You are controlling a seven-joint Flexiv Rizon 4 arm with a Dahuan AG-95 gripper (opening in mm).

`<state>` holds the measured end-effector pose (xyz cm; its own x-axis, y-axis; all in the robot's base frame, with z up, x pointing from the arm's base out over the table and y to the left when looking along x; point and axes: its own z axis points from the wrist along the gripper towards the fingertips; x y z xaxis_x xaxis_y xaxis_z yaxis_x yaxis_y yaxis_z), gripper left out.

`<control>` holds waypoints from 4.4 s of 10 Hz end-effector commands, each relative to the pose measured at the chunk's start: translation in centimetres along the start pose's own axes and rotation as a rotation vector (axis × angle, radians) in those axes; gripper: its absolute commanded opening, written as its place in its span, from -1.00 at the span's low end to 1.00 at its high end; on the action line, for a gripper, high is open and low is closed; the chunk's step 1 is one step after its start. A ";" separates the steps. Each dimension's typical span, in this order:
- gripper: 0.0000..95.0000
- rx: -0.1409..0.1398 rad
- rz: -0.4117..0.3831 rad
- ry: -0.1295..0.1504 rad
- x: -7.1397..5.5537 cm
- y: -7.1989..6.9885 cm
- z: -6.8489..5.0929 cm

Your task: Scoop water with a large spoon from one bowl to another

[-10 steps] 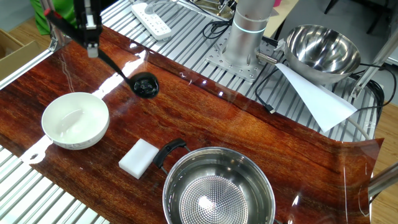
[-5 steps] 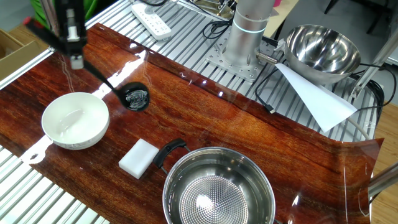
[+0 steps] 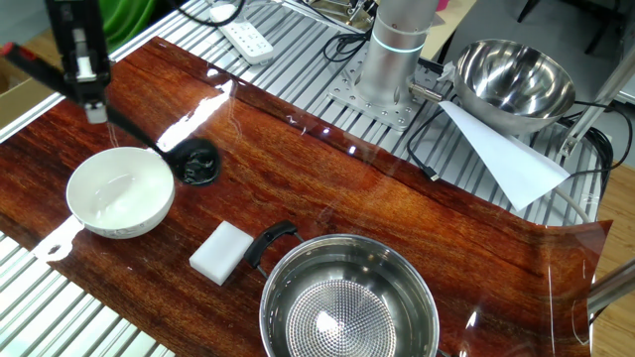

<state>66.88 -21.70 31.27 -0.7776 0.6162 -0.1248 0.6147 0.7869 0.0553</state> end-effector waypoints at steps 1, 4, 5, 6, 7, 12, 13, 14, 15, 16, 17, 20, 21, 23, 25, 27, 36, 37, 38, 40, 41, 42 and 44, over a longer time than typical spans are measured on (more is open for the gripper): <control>-1.00 0.004 -0.009 0.014 -1.4 0.1 -0.1; -1.00 0.001 -0.041 0.019 -4.5 -0.6 0.4; -1.00 -0.005 -0.048 0.021 -5.6 -0.9 0.5; -1.00 -0.007 -0.049 0.021 -6.3 -1.0 0.5; -1.00 -0.006 -0.057 0.021 -7.5 -1.2 0.6; -1.00 -0.034 -0.070 0.060 -11.0 -2.6 0.8; -1.00 -0.034 -0.067 0.059 -11.1 -2.8 0.8; -1.00 -0.025 -0.060 0.057 -11.1 -2.9 0.6; -1.00 -0.023 -0.062 0.062 -11.2 -2.9 0.2; -1.00 -0.025 -0.063 0.068 -11.2 -3.0 0.1; -1.00 -0.025 -0.072 0.068 -11.2 -3.0 0.0; -1.00 -0.024 -0.078 0.072 -11.3 -3.1 -0.2; -1.00 -0.024 -0.080 0.072 -11.3 -3.1 -0.2; -1.00 -0.024 -0.081 0.073 -11.3 -3.1 -0.2; -1.00 -0.025 -0.084 0.071 -11.3 -3.1 -0.3; -1.00 -0.026 -0.085 0.072 -11.3 -3.1 -0.3; -1.00 -0.019 -0.084 0.080 -11.4 -3.2 -0.6; -1.00 -0.019 -0.089 0.080 -11.4 -3.2 -0.7; -1.00 -0.019 -0.096 0.084 -11.4 -3.2 -0.9; -1.00 -0.019 -0.096 0.088 -11.4 -3.3 -1.0; -1.00 -0.019 -0.099 0.089 -11.4 -3.3 -1.1; -1.00 -0.019 -0.099 0.090 -11.5 -3.3 -1.1; -1.00 -0.021 -0.099 0.092 -11.4 -3.3 -1.0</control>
<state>73.93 -31.48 33.85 -0.8448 0.5344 -0.0257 0.5318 0.8441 0.0684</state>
